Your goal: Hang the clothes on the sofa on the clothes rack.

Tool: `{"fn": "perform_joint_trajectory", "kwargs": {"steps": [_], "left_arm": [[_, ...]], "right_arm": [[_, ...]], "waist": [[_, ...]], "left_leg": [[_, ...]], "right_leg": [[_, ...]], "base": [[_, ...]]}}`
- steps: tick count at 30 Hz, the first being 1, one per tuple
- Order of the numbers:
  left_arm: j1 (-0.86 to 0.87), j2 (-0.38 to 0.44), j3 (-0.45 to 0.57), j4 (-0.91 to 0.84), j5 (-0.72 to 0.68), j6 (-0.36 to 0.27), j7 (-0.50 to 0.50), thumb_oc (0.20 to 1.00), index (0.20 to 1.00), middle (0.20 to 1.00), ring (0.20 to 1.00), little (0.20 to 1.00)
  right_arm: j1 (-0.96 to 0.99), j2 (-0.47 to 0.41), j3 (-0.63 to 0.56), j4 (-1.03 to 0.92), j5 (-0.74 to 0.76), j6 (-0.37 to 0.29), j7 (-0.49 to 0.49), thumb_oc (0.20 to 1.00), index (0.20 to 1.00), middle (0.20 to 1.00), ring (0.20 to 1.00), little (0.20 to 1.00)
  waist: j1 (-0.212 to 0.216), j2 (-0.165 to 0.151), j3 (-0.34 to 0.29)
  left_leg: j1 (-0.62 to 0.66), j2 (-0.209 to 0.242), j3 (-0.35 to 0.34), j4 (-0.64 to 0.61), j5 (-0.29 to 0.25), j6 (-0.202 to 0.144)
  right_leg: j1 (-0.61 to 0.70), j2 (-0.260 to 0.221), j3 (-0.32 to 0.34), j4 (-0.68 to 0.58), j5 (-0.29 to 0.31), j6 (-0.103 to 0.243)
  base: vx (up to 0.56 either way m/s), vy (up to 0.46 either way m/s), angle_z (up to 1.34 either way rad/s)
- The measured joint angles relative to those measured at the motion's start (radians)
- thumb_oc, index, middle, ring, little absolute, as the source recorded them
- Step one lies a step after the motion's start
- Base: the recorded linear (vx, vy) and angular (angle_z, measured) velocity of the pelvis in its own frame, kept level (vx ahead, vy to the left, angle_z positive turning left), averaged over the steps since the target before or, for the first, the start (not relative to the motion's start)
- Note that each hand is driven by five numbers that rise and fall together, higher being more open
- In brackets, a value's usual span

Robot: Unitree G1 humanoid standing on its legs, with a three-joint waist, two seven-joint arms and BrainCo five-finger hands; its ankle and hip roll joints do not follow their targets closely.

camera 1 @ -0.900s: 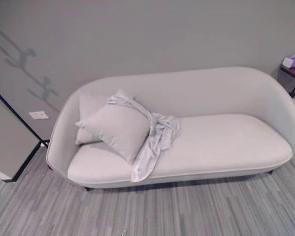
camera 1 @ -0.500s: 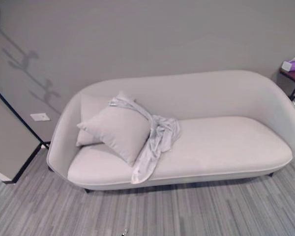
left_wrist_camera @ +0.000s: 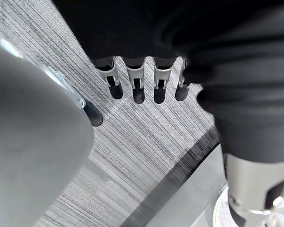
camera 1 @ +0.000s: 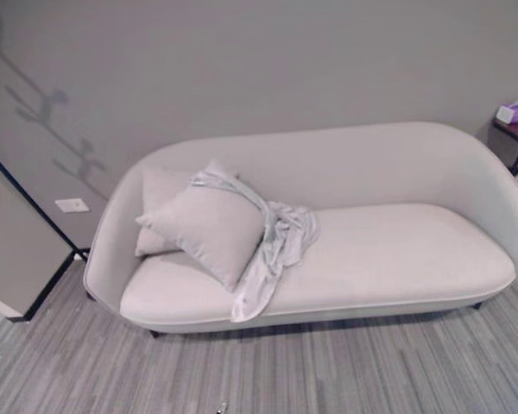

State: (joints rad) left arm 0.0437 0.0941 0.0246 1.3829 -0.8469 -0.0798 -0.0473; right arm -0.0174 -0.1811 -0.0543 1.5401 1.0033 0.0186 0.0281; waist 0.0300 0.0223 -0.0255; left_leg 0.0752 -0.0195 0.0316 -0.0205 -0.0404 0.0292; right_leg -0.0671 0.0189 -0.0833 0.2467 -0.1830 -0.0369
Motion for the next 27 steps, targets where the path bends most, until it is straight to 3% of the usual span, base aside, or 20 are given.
{"fn": "perform_joint_trajectory", "kwargs": {"steps": [6, 9, 12, 13, 14, 17, 19, 20, 22, 23, 25, 26, 27], "left_arm": [[-0.003, 0.001, -0.029, -0.005, 0.006, -0.006, -0.001, 1.0, 1.0, 1.0, 1.0, 1.0], [-0.021, 0.004, -0.061, -0.02, 0.006, -0.01, -0.001, 1.0, 1.0, 1.0, 1.0, 1.0], [-0.082, 0.036, -0.116, -0.073, 0.007, -0.043, -0.002, 1.0, 1.0, 1.0, 1.0, 1.0], [-0.083, 0.038, -0.114, -0.079, 0.007, -0.046, -0.002, 1.0, 1.0, 1.0, 1.0, 1.0], [-0.076, 0.039, -0.096, -0.084, 0.006, -0.047, 0.0, 1.0, 1.0, 1.0, 1.0, 1.0], [-0.076, 0.039, -0.092, -0.088, 0.001, -0.057, -0.002, 1.0, 1.0, 1.0, 1.0, 1.0], [-0.104, 0.033, -0.101, -0.071, 0.0, -0.073, 0.004, 1.0, 1.0, 1.0, 1.0, 1.0], [-0.109, 0.031, -0.105, -0.073, 0.0, -0.081, 0.006, 1.0, 1.0, 1.0, 1.0, 1.0], [-0.091, 0.022, -0.103, -0.079, 0.0, -0.085, 0.005, 1.0, 1.0, 1.0, 1.0, 1.0], [-0.08, 0.02, -0.108, -0.081, 0.0, -0.082, 0.004, 1.0, 1.0, 1.0, 1.0, 1.0], [-0.082, 0.003, -0.108, -0.063, 0.013, -0.082, 0.002, 1.0, 1.0, 1.0, 1.0, 1.0], [-0.081, -0.001, -0.107, -0.058, 0.027, -0.082, 0.002, 1.0, 1.0, 1.0, 1.0, 1.0], [-0.083, 0.008, -0.12, -0.045, 0.052, -0.082, 0.004, 1.0, 1.0, 1.0, 1.0, 1.0]], "right_arm": [[0.0, 0.0, 0.005, 0.001, -0.014, -0.001, 0.005, 1.0, 1.0, 1.0, 1.0, 1.0], [-0.017, 0.0, 0.025, 0.0, -0.03, -0.002, 0.005, 1.0, 1.0, 1.0, 1.0, 1.0], [-0.091, -0.001, 0.068, 0.016, -0.09, -0.004, 0.001, 1.0, 1.0, 1.0, 1.0, 1.0], [-0.1, -0.008, 0.077, 0.015, -0.101, -0.006, 0.001, 1.0, 1.0, 1.0, 1.0, 1.0], [-0.108, -0.01, 0.1, 0.005, -0.136, -0.012, 0.004, 1.0, 1.0, 1.0, 1.0, 1.0], [-0.114, -0.015, 0.103, -0.002, -0.171, -0.013, 0.004, 1.0, 1.0, 1.0, 1.0, 1.0], [-0.12, -0.029, 0.102, -0.011, -0.184, -0.02, -0.001, 1.0, 1.0, 1.0, 1.0, 1.0], [-0.117, -0.036, 0.099, -0.005, -0.188, -0.016, -0.003, 1.0, 1.0, 1.0, 1.0, 1.0], [-0.11, -0.047, 0.099, 0.006, -0.212, -0.015, -0.004, 1.0, 1.0, 1.0, 1.0, 1.0], [-0.098, -0.051, 0.097, 0.001, -0.219, -0.018, -0.005, 1.0, 1.0, 1.0, 1.0, 1.0], [-0.076, -0.06, 0.093, 0.0, -0.263, -0.019, -0.003, 1.0, 1.0, 1.0, 1.0, 1.0], [-0.075, -0.069, 0.1, -0.004, -0.273, -0.019, -0.001, 1.0, 1.0, 1.0, 1.0, 1.0], [-0.062, -0.054, 0.109, -0.031, -0.3, -0.019, 0.0, 1.0, 1.0, 1.0, 1.0, 1.0]], "waist": [[0.0, 0.001, 0.002], [0.002, 0.0, 0.02], [0.013, -0.059, 0.104], [0.015, -0.055, 0.107], [0.009, -0.054, 0.111], [0.011, -0.056, 0.115], [0.003, -0.032, 0.118], [0.008, -0.02, 0.117], [0.01, -0.023, 0.119], [0.009, -0.007, 0.113], [0.003, 0.013, 0.094], [0.004, 0.028, 0.085], [0.002, 0.03, 0.067]], "left_leg": [[-0.002, 0.002, 0.0, -0.006, 0.001, -0.001], [-0.049, -0.001, -0.01, 0.061, -0.004, -0.033], [-0.264, -0.051, -0.055, 0.399, 0.02, -0.105], [-0.294, -0.038, -0.071, 0.433, 0.015, -0.104], [-0.276, 0.035, -0.073, 0.33, 0.016, -0.099], [-0.221, 0.162, -0.081, 0.13, 0.055, -0.101], [-0.245, 0.285, -0.094, -0.081, 0.103, -0.145], [-0.246, 0.294, -0.078, -0.078, 0.102, -0.146], [-0.236, 0.288, -0.054, -0.081, 0.109, -0.137], [-0.21, 0.269, -0.042, -0.079, 0.109, -0.136], [-0.167, 0.183, -0.041, -0.075, 0.108, -0.13], [-0.154, 0.165, -0.038, -0.075, 0.107, -0.127], [-0.131, 0.125, -0.011, -0.075, 0.14, -0.119]], "right_leg": [[-0.001, 0.002, -0.001, 0.0, -0.002, 0.0], [-0.022, 0.001, -0.011, 0.006, -0.004, -0.01], [-0.046, -0.056, -0.01, 0.0, 0.015, -0.029], [-0.035, -0.055, -0.013, -0.03, 0.039, -0.025], [0.022, -0.037, -0.029, -0.121, 0.071, -0.017], [0.059, -0.026, -0.028, -0.167, 0.087, -0.009], [0.052, -0.012, -0.025, -0.199, 0.095, 0.017], [0.058, -0.019, -0.025, -0.21, 0.097, 0.031], [0.095, -0.042, -0.018, -0.235, 0.102, 0.038], [0.13, -0.057, -0.012, -0.257, 0.107, 0.064], [0.162, -0.117, -0.003, -0.264, 0.078, 0.109], [0.162, -0.128, 0.01, -0.252, 0.071, 0.121], [0.153, -0.173, 0.038, -0.213, 0.048, 0.152]], "base": [[-0.01, -0.007, 0.0], [-0.16, -0.006, 0.11], [0.04, 0.054, 0.18], [0.26, 0.177, -0.01], [0.17, 0.106, 0.02], [0.2, 0.22, -0.02], [0.41, 0.514, 0.17], [0.35, 0.411, 0.14], [0.31, 0.364, -0.08], [0.39, 0.503, -0.1], [0.32, 0.447, -0.21], [0.2, 0.333, -0.51], [0.19, 0.334, -0.55]]}}
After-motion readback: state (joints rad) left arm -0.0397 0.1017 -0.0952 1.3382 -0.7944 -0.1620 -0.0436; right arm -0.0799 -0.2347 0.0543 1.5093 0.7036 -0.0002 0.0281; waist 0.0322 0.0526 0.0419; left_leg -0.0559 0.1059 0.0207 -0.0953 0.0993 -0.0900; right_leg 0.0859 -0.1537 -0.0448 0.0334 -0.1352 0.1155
